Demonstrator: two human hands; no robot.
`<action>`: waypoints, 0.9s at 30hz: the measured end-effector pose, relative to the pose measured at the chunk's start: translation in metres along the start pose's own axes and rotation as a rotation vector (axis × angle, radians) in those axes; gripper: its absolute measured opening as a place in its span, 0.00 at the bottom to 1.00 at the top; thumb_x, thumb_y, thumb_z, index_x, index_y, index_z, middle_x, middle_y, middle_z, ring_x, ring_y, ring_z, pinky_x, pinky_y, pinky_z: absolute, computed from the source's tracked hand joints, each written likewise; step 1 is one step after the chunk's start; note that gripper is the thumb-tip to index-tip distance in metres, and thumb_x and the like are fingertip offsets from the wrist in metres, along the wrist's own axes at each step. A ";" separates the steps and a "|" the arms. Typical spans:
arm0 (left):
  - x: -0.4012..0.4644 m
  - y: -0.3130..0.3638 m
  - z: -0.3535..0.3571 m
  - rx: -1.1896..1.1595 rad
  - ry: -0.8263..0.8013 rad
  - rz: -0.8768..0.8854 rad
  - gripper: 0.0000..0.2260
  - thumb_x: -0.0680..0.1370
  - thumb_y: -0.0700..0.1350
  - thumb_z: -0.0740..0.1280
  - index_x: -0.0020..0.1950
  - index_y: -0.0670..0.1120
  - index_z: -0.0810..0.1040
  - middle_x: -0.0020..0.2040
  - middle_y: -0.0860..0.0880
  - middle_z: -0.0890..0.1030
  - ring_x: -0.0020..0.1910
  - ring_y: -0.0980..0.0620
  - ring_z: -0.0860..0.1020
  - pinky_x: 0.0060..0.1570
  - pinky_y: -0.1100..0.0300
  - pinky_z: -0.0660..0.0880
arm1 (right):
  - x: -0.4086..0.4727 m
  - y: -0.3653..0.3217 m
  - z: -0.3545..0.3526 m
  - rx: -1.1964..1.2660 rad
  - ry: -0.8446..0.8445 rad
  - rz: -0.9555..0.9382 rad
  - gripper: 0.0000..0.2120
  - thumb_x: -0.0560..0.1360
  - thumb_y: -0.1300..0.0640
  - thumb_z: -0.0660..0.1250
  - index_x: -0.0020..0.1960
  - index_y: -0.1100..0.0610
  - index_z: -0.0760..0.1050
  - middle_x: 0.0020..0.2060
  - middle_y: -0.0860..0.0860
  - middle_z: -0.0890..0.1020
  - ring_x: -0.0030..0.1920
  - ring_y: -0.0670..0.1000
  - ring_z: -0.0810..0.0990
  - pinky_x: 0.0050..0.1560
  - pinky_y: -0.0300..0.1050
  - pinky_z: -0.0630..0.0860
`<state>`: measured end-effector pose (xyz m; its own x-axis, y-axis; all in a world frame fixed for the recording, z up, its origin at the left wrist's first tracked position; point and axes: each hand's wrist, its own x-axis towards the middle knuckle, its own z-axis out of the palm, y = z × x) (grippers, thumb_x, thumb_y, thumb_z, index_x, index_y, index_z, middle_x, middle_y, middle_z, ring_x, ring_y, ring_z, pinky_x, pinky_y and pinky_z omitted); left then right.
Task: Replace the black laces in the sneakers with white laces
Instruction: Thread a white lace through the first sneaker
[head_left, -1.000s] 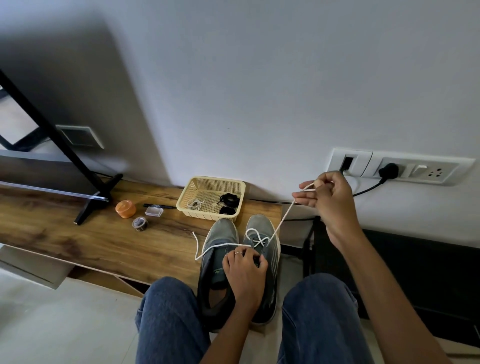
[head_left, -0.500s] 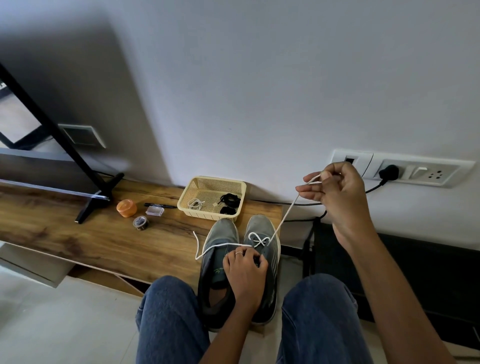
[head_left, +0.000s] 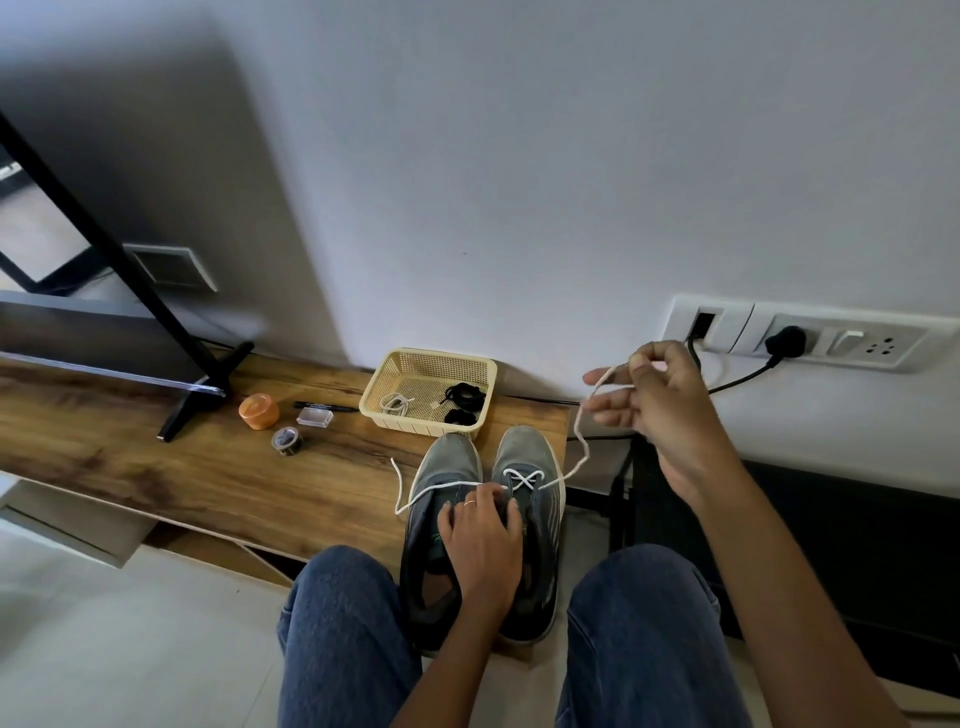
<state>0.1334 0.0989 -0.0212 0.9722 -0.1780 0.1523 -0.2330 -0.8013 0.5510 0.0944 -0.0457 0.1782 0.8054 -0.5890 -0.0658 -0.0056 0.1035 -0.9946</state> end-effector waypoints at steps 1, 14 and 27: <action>0.001 -0.003 -0.003 0.039 -0.012 0.002 0.09 0.77 0.52 0.66 0.55 0.51 0.78 0.48 0.54 0.81 0.54 0.54 0.77 0.71 0.50 0.56 | 0.001 0.007 0.002 0.002 -0.012 0.045 0.07 0.83 0.61 0.51 0.48 0.56 0.64 0.38 0.56 0.83 0.30 0.50 0.81 0.28 0.38 0.75; 0.008 -0.012 -0.017 0.137 -0.129 -0.046 0.14 0.79 0.54 0.62 0.61 0.52 0.80 0.52 0.50 0.82 0.60 0.52 0.72 0.67 0.52 0.52 | 0.018 0.145 0.039 -0.465 -0.190 0.244 0.03 0.75 0.67 0.67 0.43 0.64 0.78 0.33 0.52 0.79 0.31 0.46 0.77 0.33 0.35 0.77; 0.026 -0.016 -0.009 0.089 -0.195 -0.207 0.13 0.81 0.54 0.56 0.55 0.53 0.79 0.49 0.50 0.83 0.52 0.53 0.77 0.58 0.57 0.54 | 0.027 0.195 0.051 -0.525 -0.126 0.252 0.08 0.74 0.66 0.68 0.38 0.58 0.78 0.30 0.49 0.80 0.27 0.42 0.77 0.31 0.32 0.75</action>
<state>0.1622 0.1123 -0.0182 0.9870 -0.1050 -0.1214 -0.0345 -0.8774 0.4785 0.1454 -0.0008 -0.0139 0.8049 -0.4951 -0.3270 -0.4725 -0.2015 -0.8580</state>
